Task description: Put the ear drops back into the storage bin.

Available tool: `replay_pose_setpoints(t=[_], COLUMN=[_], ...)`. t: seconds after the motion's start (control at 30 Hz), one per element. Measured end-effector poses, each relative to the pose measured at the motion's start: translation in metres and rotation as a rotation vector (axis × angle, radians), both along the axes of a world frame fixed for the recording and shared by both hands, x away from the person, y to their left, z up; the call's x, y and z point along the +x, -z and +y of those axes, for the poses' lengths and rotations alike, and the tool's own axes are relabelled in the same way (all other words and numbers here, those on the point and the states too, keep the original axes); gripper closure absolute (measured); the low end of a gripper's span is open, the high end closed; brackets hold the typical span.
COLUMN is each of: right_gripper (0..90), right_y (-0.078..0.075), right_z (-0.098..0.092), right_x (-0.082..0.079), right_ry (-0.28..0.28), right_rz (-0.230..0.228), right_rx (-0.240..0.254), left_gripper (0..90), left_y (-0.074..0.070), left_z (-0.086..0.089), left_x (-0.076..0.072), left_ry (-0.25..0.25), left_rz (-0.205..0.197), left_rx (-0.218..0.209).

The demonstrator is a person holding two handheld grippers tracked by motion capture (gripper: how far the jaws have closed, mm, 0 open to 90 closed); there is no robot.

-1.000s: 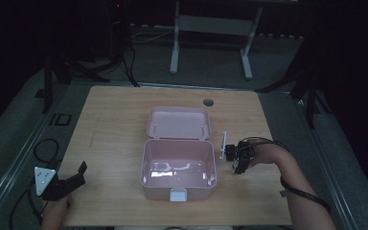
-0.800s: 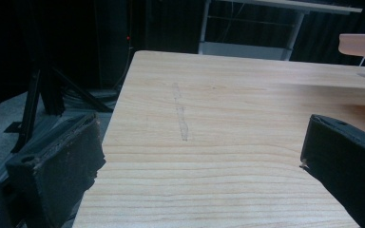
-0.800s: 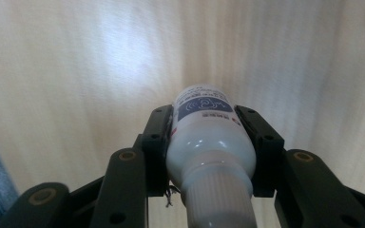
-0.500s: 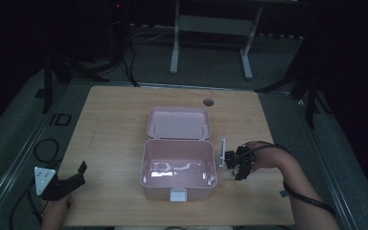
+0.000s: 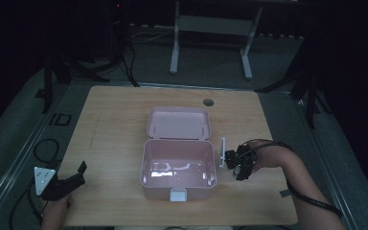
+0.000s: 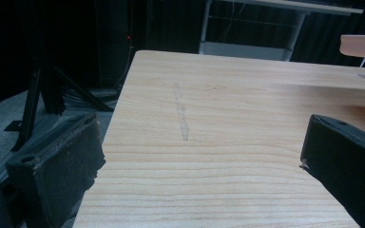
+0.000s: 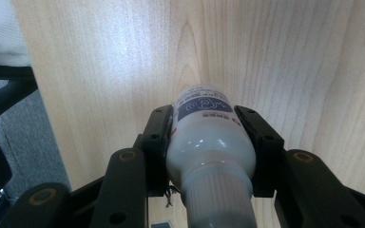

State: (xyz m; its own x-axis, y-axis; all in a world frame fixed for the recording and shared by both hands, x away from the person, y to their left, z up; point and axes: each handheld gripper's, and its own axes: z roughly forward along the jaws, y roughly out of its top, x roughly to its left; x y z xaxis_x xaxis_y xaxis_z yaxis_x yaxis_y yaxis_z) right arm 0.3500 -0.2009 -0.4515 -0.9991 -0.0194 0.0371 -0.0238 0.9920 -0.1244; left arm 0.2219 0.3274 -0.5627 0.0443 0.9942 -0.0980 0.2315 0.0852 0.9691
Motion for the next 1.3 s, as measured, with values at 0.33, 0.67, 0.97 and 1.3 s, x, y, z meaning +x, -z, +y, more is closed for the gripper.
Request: replay_pose_setpoints(t=[0.33, 0.67, 0.97, 1.3], right_gripper=[59.7, 59.6, 59.6, 59.6], right_y=[-0.023, -0.052, -0.067, -0.079], right_z=[0.002, 0.007, 0.021, 0.046], right_x=[-0.005, -0.008, -0.010, -0.014], right_ry=[-0.006, 0.010, -0.002, -0.047], right_rz=[-0.008, -0.017, -0.028, -0.032], right_rx=[-0.003, -0.009, -0.010, 0.001], left_gripper=[0.5, 0.5, 0.5, 0.5], left_y=[0.000, 0.000, 0.000, 0.000], left_z=[0.000, 0.000, 0.000, 0.000], left_x=[0.000, 0.000, 0.000, 0.000], left_ry=[0.000, 0.001, 0.001, 0.001], left_rz=[0.001, -0.001, 0.000, -0.001], left_rx=[0.001, 0.000, -0.001, -0.002])
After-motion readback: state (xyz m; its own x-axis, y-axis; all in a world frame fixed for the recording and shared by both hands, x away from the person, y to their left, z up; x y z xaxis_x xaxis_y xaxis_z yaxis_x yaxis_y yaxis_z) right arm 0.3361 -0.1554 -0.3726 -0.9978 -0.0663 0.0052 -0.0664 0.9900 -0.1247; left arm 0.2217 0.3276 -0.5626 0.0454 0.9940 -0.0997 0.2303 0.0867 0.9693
